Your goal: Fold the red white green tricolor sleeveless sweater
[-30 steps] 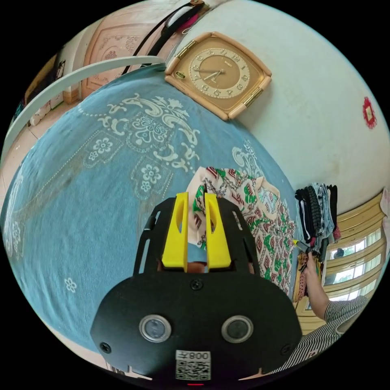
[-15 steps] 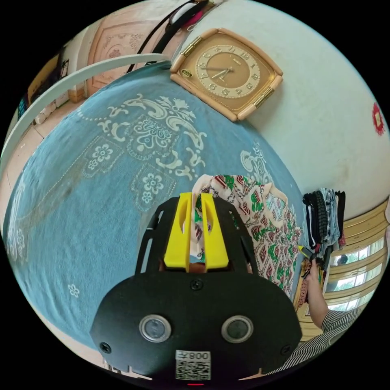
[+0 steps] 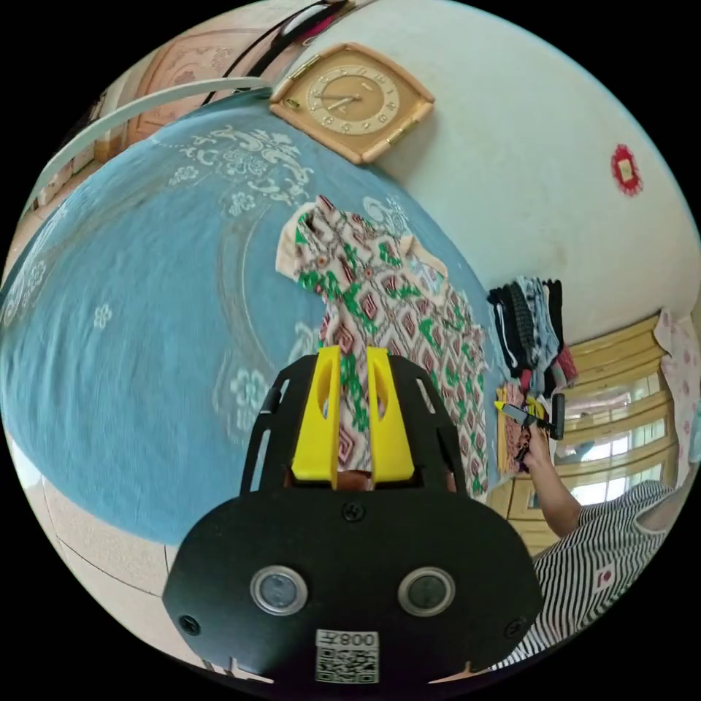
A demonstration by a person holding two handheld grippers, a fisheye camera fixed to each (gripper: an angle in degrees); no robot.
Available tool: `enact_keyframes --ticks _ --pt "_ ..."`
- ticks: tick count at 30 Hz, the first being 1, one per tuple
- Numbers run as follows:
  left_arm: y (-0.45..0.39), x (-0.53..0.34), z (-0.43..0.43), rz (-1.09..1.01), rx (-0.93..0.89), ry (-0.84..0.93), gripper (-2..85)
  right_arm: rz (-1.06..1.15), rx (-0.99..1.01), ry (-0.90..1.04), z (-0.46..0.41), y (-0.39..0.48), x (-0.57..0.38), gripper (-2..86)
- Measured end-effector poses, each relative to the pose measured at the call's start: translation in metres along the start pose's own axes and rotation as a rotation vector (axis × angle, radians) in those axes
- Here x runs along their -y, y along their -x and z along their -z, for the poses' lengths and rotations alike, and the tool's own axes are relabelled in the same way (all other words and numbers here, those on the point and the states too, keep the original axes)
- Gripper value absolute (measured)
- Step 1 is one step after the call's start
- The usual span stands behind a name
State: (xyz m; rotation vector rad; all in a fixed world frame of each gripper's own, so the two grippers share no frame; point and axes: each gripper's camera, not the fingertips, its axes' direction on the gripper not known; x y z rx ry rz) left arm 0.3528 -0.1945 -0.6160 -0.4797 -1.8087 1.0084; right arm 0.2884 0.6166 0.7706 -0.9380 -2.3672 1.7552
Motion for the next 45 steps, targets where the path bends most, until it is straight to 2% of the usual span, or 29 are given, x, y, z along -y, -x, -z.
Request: enact_keyframes --ticks 4,9,14,20,26,30,32,39,42,45 --pt "0.004 -0.06 0.004 0.067 -0.02 0.106 8.3 0.008 0.012 0.103 -0.003 0.019 -0.059 2.0" --pt "0.014 -0.106 0.007 0.164 -0.082 0.089 7.2 -0.039 0.043 0.11 0.0 0.025 -0.086 1.5" --pt "-0.016 -0.073 -0.003 0.02 -0.117 0.038 6.2 0.11 -0.003 0.001 0.009 0.06 -0.012 0.7" --pt "-0.067 0.011 -0.057 -0.119 -0.04 0.037 1.7 0.234 -0.057 -0.039 -0.017 0.112 0.107 0.0" --pt "-0.095 0.076 -0.122 -0.2 0.062 0.04 0.4 0.271 -0.172 -0.027 -0.069 0.139 0.173 -0.4" --pt "-0.098 0.096 -0.157 -0.24 0.161 0.074 0.2 0.272 -0.168 -0.001 -0.096 0.133 0.183 -0.3" --pt "-0.097 0.099 -0.16 -0.225 0.13 0.04 0.2 0.223 -0.099 -0.062 -0.093 0.125 0.184 -0.1" --pt "-0.106 0.09 -0.158 -0.241 0.149 0.008 0.1 0.207 -0.076 -0.081 -0.095 0.128 0.178 0.1" --pt "-0.11 0.072 -0.146 -0.27 0.079 -0.027 0.1 0.23 -0.045 -0.134 -0.086 0.132 0.159 0.1" --pt "-0.105 0.063 -0.151 -0.248 0.146 0.016 0.1 0.212 -0.072 -0.141 -0.091 0.13 0.146 0.0"
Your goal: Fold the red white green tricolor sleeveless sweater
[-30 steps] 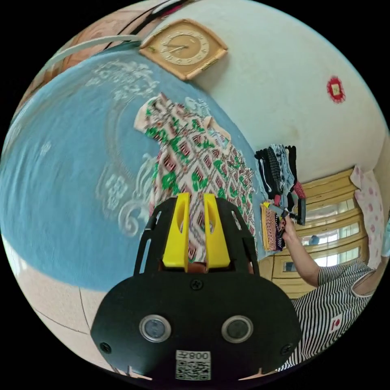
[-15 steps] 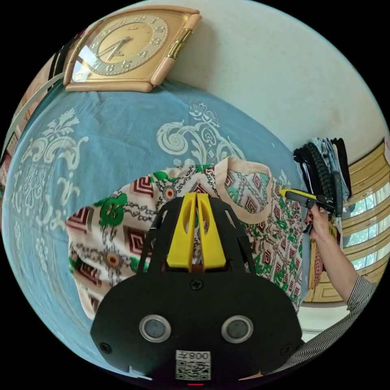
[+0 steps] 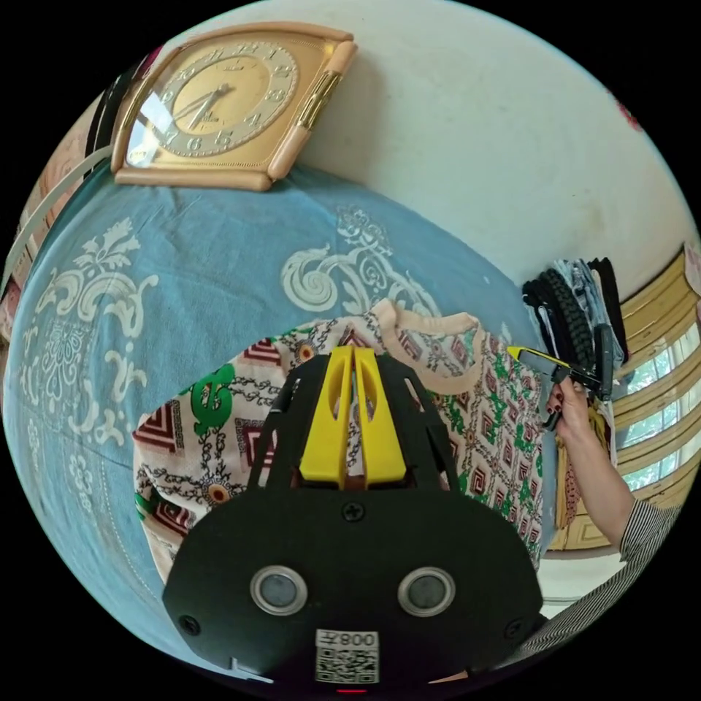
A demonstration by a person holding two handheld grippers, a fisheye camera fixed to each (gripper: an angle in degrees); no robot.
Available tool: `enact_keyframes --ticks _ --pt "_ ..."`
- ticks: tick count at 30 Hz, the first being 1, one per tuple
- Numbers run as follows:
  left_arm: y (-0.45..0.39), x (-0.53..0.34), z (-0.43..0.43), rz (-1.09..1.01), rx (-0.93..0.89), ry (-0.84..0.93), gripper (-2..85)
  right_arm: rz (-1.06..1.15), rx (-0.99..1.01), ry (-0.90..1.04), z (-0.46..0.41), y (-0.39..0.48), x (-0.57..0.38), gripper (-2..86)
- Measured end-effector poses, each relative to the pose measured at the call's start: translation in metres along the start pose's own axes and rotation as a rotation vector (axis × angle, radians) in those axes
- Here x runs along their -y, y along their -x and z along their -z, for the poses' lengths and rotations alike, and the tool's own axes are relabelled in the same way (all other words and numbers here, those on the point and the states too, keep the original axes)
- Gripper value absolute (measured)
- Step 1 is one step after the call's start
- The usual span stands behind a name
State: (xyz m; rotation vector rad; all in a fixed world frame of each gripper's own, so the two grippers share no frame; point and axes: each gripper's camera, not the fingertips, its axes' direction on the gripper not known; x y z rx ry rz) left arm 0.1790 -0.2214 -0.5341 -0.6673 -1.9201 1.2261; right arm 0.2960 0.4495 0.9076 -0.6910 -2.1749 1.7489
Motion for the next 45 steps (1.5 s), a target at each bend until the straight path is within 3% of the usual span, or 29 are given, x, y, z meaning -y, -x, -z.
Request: enact_keyframes --ticks 5,8,12,20,25,29,35,40,45 --pt "0.006 -0.021 0.013 0.067 -0.029 -0.025 0.1 -0.036 -0.003 0.077 -0.012 0.004 -0.008 0.0" --pt "-0.001 -0.054 0.043 0.033 -0.095 -0.08 0.1 0.024 -0.008 0.001 0.014 0.019 -0.033 0.0" --pt "-0.014 -0.139 0.086 -0.02 -0.095 -0.04 0.1 0.113 0.009 -0.016 0.049 0.046 -0.104 0.0" --pt "-0.058 -0.293 0.139 -0.084 0.136 0.154 0.2 0.129 -0.065 0.315 0.072 0.113 -0.314 0.1" --pt "-0.041 -0.345 0.132 -0.014 0.199 0.34 0.5 0.095 -0.142 0.373 0.073 0.117 -0.371 0.2" --pt "-0.028 -0.365 0.154 0.043 0.21 0.309 1.2 0.055 -0.118 0.456 0.059 0.111 -0.393 0.7" --pt "0.009 -0.421 0.196 0.191 0.032 0.18 7.5 -0.187 -0.01 0.284 0.095 0.071 -0.44 4.6" --pt "0.068 -0.466 0.187 0.377 -0.187 0.191 12.7 -0.349 0.101 0.251 0.1 0.03 -0.49 7.0" --pt "0.109 -0.491 0.161 0.589 -0.421 0.147 12.3 -0.415 0.149 0.279 0.084 0.015 -0.515 7.1"
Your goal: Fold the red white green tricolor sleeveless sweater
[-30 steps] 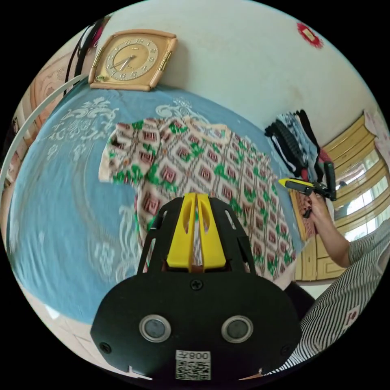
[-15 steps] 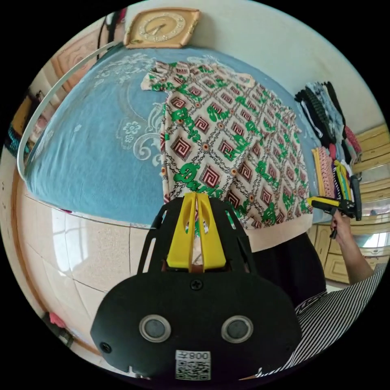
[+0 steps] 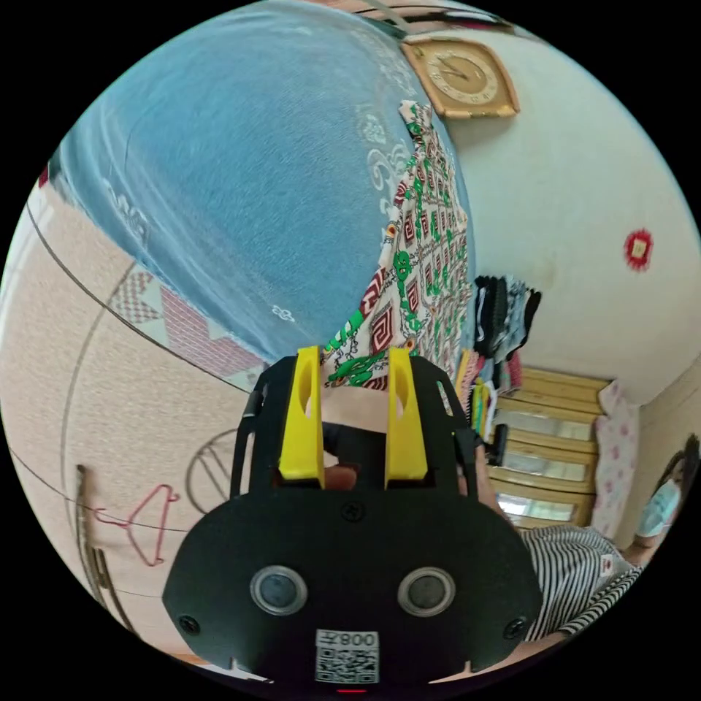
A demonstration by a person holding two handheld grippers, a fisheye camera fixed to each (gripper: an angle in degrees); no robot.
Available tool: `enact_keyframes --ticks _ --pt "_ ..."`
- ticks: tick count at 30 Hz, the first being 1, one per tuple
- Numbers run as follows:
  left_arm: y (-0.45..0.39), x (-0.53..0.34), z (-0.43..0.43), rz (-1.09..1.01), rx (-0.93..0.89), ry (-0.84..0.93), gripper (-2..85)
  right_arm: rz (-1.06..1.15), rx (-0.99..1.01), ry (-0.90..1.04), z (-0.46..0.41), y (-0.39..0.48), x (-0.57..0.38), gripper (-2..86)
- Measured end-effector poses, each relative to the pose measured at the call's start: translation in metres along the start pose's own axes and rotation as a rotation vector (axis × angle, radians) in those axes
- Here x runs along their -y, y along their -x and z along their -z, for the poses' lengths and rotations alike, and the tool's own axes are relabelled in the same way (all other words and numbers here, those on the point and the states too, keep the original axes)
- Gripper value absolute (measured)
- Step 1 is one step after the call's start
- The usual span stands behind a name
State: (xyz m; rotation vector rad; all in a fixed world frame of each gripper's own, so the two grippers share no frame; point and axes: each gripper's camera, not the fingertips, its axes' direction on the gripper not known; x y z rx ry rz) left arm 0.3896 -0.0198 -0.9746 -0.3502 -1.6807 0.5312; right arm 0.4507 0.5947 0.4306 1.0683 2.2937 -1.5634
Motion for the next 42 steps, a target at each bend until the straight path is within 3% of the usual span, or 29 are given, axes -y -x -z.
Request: enact_keyframes --ticks 7,16,24,29,33,37,42 --pt "0.018 -0.007 -0.002 0.024 -0.065 0.056 2.8 -0.029 0.023 0.023 -0.011 -0.026 -0.013 2.7" --pt "0.004 -0.026 0.018 -0.046 -0.205 -0.016 0.8 -0.044 0.085 0.028 -0.003 -0.055 -0.036 0.5" --pt "-0.011 -0.025 -0.006 -0.061 -0.104 0.021 1.3 -0.05 0.102 0.044 -0.009 -0.073 -0.037 0.3" --pt "-0.035 -0.026 -0.02 -0.082 0.008 -0.062 1.5 -0.104 0.131 0.02 -0.012 -0.086 -0.039 0.1" --pt "-0.086 -0.024 -0.042 -0.223 0.24 -0.093 0.7 -0.127 0.061 -0.05 0.006 -0.094 -0.047 0.1" --pt "-0.156 -0.004 -0.106 -0.424 0.419 -0.006 0.4 0.027 -0.01 -0.13 0.028 -0.063 -0.023 0.0" --pt "-0.212 0.026 -0.202 -0.562 0.611 0.106 0.2 0.274 -0.215 -0.049 -0.003 0.0 0.025 0.0"
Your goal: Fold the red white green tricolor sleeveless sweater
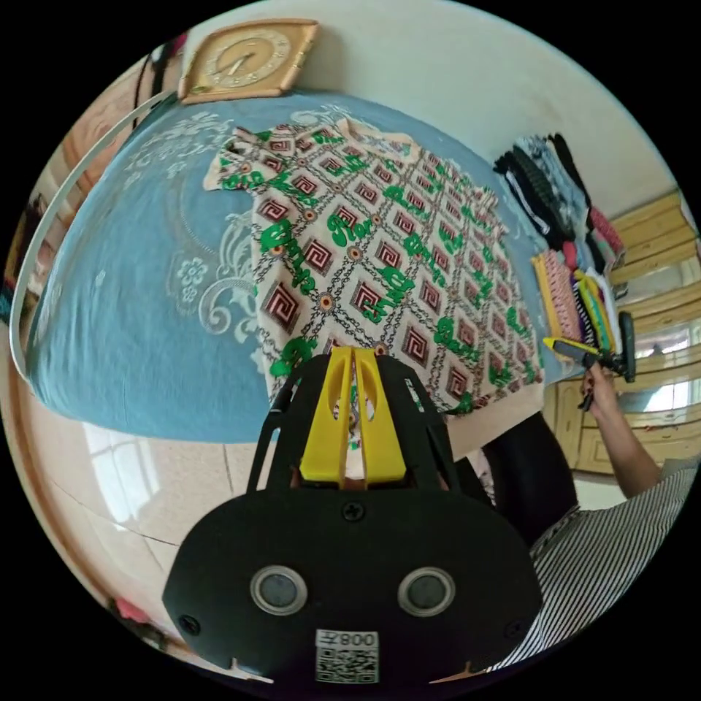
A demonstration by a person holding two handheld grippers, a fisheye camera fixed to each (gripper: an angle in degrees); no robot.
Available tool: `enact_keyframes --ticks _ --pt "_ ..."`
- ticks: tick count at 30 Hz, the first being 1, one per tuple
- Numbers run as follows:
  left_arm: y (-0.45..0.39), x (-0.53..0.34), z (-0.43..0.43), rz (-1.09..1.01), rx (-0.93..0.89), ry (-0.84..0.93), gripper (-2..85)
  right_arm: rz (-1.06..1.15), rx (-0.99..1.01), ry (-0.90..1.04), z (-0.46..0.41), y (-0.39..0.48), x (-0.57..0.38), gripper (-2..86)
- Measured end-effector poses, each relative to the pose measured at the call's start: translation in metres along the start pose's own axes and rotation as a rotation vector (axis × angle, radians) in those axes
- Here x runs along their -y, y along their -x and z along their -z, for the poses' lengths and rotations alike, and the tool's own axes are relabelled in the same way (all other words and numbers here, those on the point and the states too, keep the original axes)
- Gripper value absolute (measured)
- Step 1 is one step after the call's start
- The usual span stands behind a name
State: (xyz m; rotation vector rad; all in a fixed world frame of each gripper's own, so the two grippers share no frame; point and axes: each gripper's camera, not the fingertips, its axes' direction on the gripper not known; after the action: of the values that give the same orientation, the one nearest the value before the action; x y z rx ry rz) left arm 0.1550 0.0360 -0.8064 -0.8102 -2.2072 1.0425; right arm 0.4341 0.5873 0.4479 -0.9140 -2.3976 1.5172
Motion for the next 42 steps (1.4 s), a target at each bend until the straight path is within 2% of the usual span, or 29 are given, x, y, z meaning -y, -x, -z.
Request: enact_keyframes --ticks 2,4,10,12,15,17,23,27,34,42 --pt "-0.022 0.021 -0.029 -0.057 0.094 0.1 0.2 0.066 -0.12 0.126 -0.036 0.018 0.015 0.0" --pt "-0.045 0.035 -0.048 -0.117 0.157 0.109 0.2 0.131 -0.183 0.073 -0.034 0.029 0.014 0.0" --pt "-0.075 0.061 -0.074 -0.118 0.122 0.066 0.2 0.172 -0.25 -0.035 -0.035 0.035 0.007 0.1" --pt "-0.083 0.075 -0.079 -0.11 0.098 0.113 0.2 0.145 -0.21 -0.03 -0.032 0.029 0.01 0.1" --pt "-0.112 0.096 -0.071 -0.164 0.176 0.008 0.2 0.05 -0.031 0.012 -0.022 0.002 0.019 0.1" --pt "-0.133 0.115 -0.072 -0.227 0.167 -0.037 0.3 -0.029 0.057 -0.065 -0.007 -0.023 0.021 0.3" --pt "-0.217 0.224 -0.117 -0.452 -0.095 -0.121 1.1 -0.14 0.136 -0.26 0.013 -0.073 0.069 2.1" --pt "-0.289 0.322 -0.165 -0.613 -0.243 -0.138 2.4 -0.15 0.125 -0.3 0.008 -0.091 0.12 5.1" --pt "-0.398 0.469 -0.243 -0.799 -0.216 -0.113 7.0 -0.185 0.124 -0.35 -0.003 -0.122 0.196 6.8" --pt "-0.461 0.571 -0.314 -0.947 -0.073 0.01 8.5 -0.194 0.114 -0.35 -0.02 -0.132 0.228 7.0"
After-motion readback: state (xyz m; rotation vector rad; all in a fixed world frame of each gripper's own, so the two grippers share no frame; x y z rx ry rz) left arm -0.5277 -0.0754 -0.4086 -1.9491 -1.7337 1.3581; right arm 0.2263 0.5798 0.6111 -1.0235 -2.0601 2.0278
